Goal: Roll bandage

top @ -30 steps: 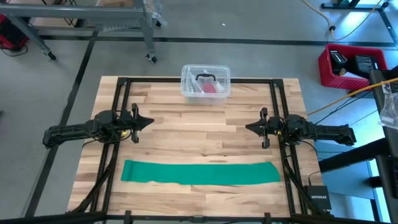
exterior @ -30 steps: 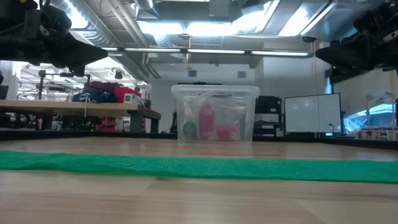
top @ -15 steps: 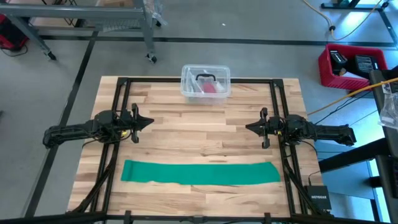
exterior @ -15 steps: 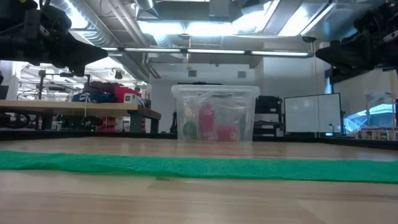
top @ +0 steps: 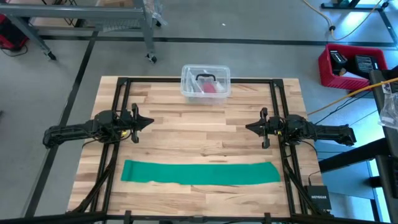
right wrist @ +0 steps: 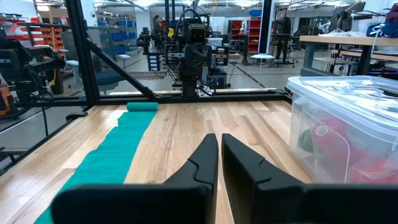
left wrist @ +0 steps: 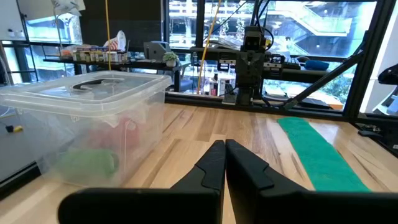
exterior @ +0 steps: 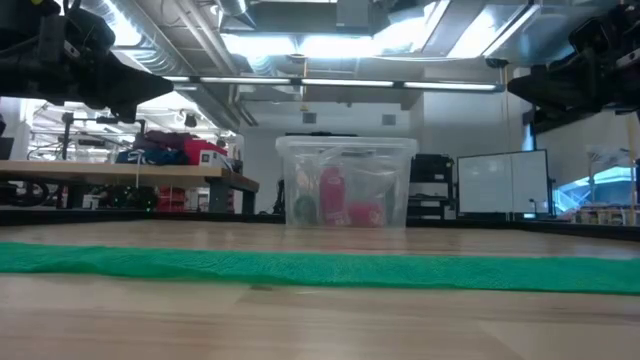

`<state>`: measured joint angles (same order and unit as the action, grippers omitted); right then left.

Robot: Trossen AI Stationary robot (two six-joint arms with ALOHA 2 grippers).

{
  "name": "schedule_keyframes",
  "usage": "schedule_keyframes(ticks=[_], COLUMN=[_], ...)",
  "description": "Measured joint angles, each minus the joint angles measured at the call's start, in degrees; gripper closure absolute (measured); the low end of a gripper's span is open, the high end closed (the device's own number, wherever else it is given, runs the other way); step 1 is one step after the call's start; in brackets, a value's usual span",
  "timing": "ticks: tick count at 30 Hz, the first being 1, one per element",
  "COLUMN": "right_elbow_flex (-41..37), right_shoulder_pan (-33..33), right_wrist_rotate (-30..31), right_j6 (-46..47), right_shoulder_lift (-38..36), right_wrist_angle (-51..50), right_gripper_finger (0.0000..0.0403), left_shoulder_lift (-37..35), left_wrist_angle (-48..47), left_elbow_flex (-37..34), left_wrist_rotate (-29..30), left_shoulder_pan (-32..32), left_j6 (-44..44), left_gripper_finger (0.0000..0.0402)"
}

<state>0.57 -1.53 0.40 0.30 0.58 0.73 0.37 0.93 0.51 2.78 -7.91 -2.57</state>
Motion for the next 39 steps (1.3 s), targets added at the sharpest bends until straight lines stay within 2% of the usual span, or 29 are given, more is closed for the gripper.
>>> schedule_keyframes(ticks=[7,12,14,19,24,28,32,39], right_elbow_flex=[-0.03,-0.03,-0.03,-0.03,-0.03,-0.03,-0.03,-0.03], right_shoulder_pan=[0.01,0.01,0.01,0.01,0.01,0.01,0.01,0.01], right_wrist_rotate=[0.17,-0.4,0.11,8.2,13.68,16.42,17.18,18.05], right_j6=[1.19,17.94,20.41,19.77,14.59,10.19,6.38,0.79], right_shoulder_lift=[0.0,0.0,0.0,0.0,0.0,0.04,0.04,0.04], right_wrist_angle=[1.54,1.68,2.07,2.22,2.83,3.63,3.63,3.5], right_gripper_finger=[0.0377,0.0377,0.0377,0.0377,0.0377,0.0377,0.0377,0.0377], left_shoulder_lift=[0.01,0.01,0.01,0.0,1.63,8.0,18.82,38.09], left_wrist_angle=[0.0,0.88,3.38,9.86,9.47,2.57,-6.68,-26.12], left_elbow_flex=[0.0,-0.02,-0.02,0.05,2.9,10.2,19.96,36.75], left_wrist_rotate=[0.01,0.01,0.01,0.03,1.43,2.56,2.65,2.65], left_shoulder_pan=[-0.01,-0.01,-0.01,-0.01,0.04,0.08,1.13,5.51], left_j6=[-0.02,-4.37,-4.81,-4.15,-3.2,-4.4,-7.51,-19.96], left_gripper_finger=[0.0396,0.0396,0.0396,0.0396,0.0396,0.0396,0.0396,0.0397])
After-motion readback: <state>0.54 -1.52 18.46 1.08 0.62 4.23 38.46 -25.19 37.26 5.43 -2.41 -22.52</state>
